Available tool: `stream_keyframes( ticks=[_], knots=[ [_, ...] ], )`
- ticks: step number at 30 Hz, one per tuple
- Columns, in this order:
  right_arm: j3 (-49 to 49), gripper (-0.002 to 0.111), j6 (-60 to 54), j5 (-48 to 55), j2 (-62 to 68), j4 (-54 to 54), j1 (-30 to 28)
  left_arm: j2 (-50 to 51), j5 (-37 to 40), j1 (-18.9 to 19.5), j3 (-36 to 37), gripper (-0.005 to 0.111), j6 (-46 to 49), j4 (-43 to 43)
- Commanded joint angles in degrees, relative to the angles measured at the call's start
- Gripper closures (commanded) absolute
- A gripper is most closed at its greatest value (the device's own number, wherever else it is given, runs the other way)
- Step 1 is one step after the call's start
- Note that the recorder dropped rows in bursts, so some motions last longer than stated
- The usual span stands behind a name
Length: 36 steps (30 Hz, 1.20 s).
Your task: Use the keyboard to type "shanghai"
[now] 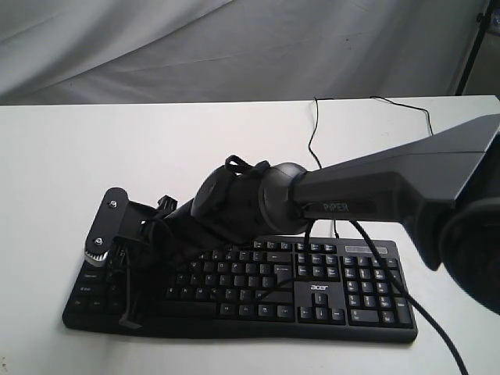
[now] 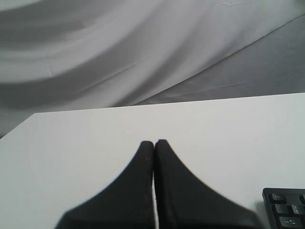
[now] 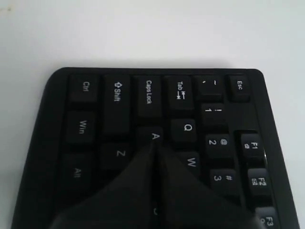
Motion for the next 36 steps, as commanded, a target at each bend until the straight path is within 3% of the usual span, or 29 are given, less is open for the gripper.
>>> stream_keyframes(
  ticks=[1,36],
  knots=[
    [-0.4,0.108,-0.2,-0.6,0.3,-0.1,-0.4,0.2,-0.2,-0.2,0.3,0.106,-0.2,0.0],
    [-0.4,0.108,0.8,1.8,-3.7,-3.8,-0.4,0.2,-0.2,-0.2,0.3,0.106,-0.2,0.0]
  ],
)
